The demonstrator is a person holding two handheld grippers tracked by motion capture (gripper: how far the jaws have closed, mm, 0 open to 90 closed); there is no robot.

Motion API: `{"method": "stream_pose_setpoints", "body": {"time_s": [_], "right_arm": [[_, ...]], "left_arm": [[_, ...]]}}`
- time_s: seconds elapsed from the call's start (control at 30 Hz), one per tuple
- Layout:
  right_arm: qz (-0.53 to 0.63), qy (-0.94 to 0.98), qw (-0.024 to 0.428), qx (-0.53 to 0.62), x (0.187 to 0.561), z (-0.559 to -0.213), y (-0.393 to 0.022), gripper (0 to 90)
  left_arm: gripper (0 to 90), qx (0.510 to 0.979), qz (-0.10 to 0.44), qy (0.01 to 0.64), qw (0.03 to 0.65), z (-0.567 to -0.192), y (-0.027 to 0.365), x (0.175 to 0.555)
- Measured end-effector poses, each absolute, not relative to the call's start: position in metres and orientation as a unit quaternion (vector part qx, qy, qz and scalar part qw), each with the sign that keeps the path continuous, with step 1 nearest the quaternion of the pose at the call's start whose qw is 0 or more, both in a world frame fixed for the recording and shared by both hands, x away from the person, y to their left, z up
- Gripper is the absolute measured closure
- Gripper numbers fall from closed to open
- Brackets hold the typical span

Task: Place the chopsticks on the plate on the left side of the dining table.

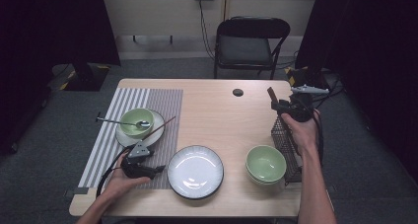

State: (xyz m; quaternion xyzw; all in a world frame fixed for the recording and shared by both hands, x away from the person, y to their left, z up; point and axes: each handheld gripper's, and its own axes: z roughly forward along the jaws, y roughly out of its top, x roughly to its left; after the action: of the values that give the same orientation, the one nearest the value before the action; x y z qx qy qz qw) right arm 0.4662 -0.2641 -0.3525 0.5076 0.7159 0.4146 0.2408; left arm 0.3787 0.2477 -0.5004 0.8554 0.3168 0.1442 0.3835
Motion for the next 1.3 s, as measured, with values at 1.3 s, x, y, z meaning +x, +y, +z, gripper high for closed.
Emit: {"method": "stream_pose_setpoints", "body": {"time_s": [1.3], "right_arm": [[0.409,0.728,0.219,0.505,0.445,-0.360,-0.268,73.8]], "left_arm": [[23.6,0.855,0.145,0.317,0.384,-0.500,0.248,0.379]]}}
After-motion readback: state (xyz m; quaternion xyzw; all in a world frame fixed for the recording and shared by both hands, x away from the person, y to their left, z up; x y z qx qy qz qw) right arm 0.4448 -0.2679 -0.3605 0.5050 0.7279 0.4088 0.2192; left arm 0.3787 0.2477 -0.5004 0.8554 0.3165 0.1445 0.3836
